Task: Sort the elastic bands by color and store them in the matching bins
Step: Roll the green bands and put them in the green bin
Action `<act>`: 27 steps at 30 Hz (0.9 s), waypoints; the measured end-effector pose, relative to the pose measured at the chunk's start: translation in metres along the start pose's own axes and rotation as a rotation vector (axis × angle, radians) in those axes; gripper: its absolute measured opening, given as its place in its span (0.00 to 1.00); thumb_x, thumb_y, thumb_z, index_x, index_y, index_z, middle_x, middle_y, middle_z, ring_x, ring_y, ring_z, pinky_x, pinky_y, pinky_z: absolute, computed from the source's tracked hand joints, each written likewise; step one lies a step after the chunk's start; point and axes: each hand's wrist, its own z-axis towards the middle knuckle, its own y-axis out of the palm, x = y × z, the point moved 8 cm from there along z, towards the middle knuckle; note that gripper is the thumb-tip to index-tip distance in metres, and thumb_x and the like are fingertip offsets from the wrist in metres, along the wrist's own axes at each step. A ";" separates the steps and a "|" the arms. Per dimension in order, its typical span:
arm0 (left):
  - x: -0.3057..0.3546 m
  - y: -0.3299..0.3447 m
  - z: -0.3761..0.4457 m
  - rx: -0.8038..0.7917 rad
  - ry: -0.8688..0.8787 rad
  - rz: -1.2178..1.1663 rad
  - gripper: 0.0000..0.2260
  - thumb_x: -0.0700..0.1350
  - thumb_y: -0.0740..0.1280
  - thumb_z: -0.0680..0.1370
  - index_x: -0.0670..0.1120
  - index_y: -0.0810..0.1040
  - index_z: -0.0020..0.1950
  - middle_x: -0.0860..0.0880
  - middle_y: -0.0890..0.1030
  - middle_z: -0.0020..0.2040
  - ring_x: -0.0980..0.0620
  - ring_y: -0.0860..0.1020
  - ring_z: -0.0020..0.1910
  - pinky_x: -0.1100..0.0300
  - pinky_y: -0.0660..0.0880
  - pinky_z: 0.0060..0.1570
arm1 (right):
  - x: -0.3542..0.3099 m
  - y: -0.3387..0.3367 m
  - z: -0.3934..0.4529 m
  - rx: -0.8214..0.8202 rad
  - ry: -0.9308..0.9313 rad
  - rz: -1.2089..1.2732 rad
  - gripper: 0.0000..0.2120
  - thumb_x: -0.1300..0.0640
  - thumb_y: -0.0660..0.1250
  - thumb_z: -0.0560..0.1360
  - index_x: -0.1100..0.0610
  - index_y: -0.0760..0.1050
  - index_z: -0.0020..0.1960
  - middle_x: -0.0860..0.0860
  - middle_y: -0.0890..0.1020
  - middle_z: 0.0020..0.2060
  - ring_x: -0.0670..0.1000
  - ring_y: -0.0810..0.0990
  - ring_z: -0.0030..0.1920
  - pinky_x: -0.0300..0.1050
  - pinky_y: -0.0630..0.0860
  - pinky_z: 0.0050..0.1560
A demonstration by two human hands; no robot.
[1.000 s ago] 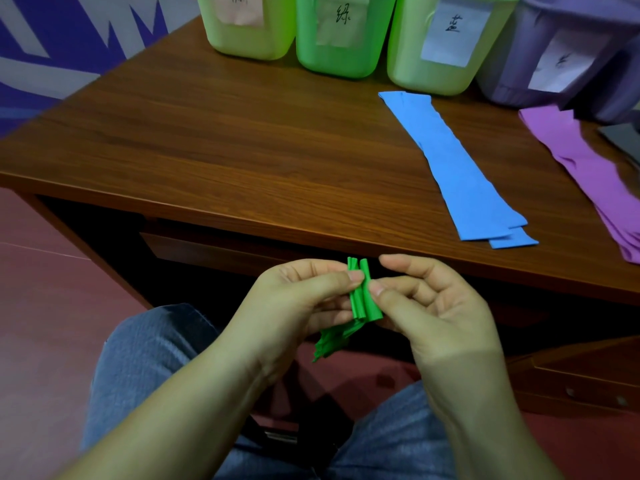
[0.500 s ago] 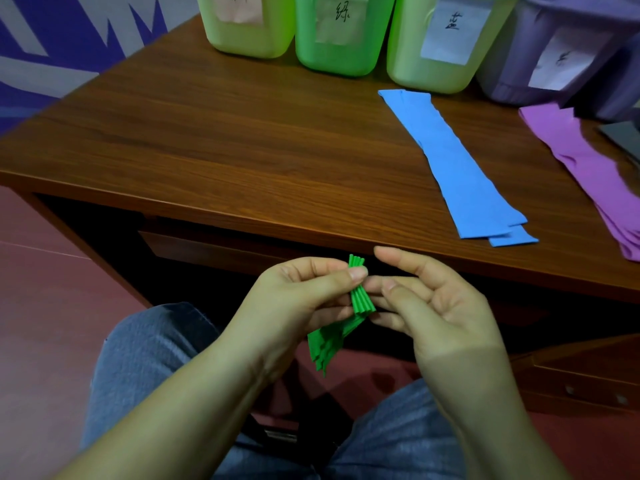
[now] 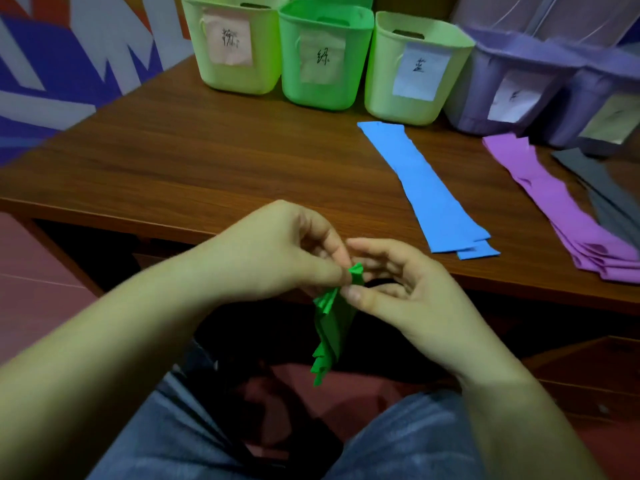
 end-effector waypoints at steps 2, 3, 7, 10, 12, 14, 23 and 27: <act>0.023 -0.007 0.003 -0.035 0.085 0.191 0.03 0.38 0.73 0.70 0.46 0.83 0.39 0.47 0.83 0.35 0.54 0.80 0.31 0.65 0.76 0.34 | -0.010 -0.001 0.006 -0.034 -0.028 -0.001 0.14 0.52 0.78 0.61 0.49 0.81 0.46 0.53 0.83 0.42 0.48 0.80 0.44 0.43 0.76 0.47; 0.033 -0.010 0.004 -0.043 0.124 0.282 0.03 0.40 0.74 0.69 0.48 0.83 0.39 0.49 0.84 0.36 0.54 0.80 0.33 0.64 0.76 0.37 | -0.017 -0.003 0.008 -0.038 -0.053 -0.012 0.10 0.51 0.76 0.62 0.51 0.81 0.41 0.53 0.82 0.38 0.48 0.79 0.40 0.42 0.74 0.44; 0.060 -0.027 0.002 -0.010 0.239 0.341 0.10 0.50 0.76 0.66 0.50 0.83 0.44 0.54 0.83 0.38 0.61 0.79 0.36 0.67 0.75 0.41 | -0.045 -0.010 0.010 -0.045 -0.163 0.003 0.04 0.51 0.75 0.65 0.49 0.80 0.36 0.50 0.80 0.33 0.47 0.76 0.36 0.40 0.72 0.39; 0.058 -0.035 -0.003 -0.003 0.252 0.226 0.21 0.58 0.77 0.60 0.50 0.81 0.47 0.51 0.82 0.41 0.55 0.80 0.41 0.60 0.77 0.46 | -0.062 -0.020 0.008 -0.008 -0.230 0.053 0.05 0.53 0.71 0.63 0.54 0.79 0.36 0.47 0.79 0.31 0.44 0.75 0.34 0.34 0.71 0.36; 0.059 -0.035 -0.006 0.016 0.282 0.254 0.17 0.56 0.78 0.63 0.51 0.81 0.47 0.50 0.83 0.43 0.52 0.81 0.43 0.56 0.78 0.47 | -0.071 -0.025 0.007 0.004 -0.259 0.082 0.05 0.55 0.71 0.62 0.55 0.78 0.36 0.47 0.79 0.30 0.43 0.75 0.33 0.33 0.71 0.36; 0.067 -0.037 -0.009 0.080 0.321 0.282 0.10 0.52 0.76 0.67 0.51 0.82 0.44 0.49 0.83 0.42 0.51 0.81 0.42 0.53 0.78 0.47 | -0.077 -0.027 0.006 0.001 -0.271 0.092 0.06 0.56 0.70 0.62 0.57 0.77 0.37 0.47 0.78 0.29 0.43 0.74 0.33 0.33 0.72 0.36; 0.111 -0.038 -0.016 0.095 0.386 0.386 0.04 0.46 0.71 0.72 0.47 0.83 0.43 0.50 0.84 0.40 0.53 0.81 0.40 0.57 0.78 0.44 | -0.109 -0.037 0.003 -0.090 -0.244 -0.015 0.05 0.68 0.69 0.71 0.59 0.76 0.40 0.46 0.78 0.26 0.40 0.74 0.28 0.31 0.72 0.34; 0.127 -0.034 -0.016 0.078 0.429 0.450 0.02 0.46 0.71 0.72 0.49 0.83 0.42 0.54 0.84 0.38 0.58 0.81 0.38 0.65 0.78 0.41 | -0.129 -0.043 0.006 -0.076 -0.287 -0.180 0.14 0.47 0.71 0.63 0.57 0.80 0.41 0.47 0.81 0.32 0.43 0.76 0.35 0.41 0.74 0.42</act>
